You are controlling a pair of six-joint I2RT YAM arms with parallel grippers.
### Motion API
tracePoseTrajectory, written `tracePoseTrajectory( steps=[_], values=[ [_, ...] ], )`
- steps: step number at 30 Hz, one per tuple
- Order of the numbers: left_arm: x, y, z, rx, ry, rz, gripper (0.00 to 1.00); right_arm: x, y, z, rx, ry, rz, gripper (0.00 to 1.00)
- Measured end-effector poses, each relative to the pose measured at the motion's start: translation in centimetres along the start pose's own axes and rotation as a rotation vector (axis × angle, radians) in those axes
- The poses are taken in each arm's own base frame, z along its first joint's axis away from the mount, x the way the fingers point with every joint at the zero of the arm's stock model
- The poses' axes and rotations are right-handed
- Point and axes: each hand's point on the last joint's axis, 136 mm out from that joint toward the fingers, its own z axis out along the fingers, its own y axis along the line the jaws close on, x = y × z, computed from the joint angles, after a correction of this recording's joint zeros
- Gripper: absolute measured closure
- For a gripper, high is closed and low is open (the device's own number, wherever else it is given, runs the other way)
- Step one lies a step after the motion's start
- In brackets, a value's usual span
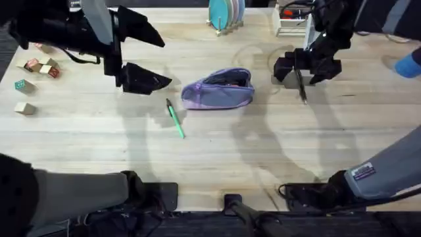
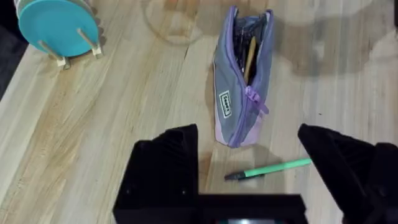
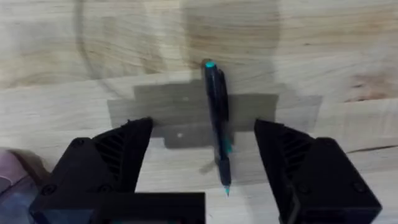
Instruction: Unzip the bag, pick up the pens from the table one at a time and place them inside, then zip the bag closed.
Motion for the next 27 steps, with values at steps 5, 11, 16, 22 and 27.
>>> tracePoseTrajectory(
  steps=[5,11,16,22,27],
  values=[
    [0.0,0.0,0.0,0.000,0.000,0.000,0.006,0.0,0.0,0.0,0.000,0.002,0.007,0.010],
    [0.0,0.0,0.0,0.000,0.000,0.000,0.006,0.3,0.3,0.1,-0.015,0.014,0.007,0.706],
    [0.0,0.1,0.0,-0.002,0.000,0.003,0.006,0.4,0.0,0.0,0.007,0.016,0.005,0.961],
    [0.0,0.1,0.0,-0.003,0.000,0.003,0.006,0.4,-0.1,0.0,0.010,0.018,0.005,0.966],
    [0.0,0.1,0.0,-0.003,0.000,0.003,0.006,1.0,-0.2,-0.3,0.017,0.058,-0.018,0.972]
  ],
)
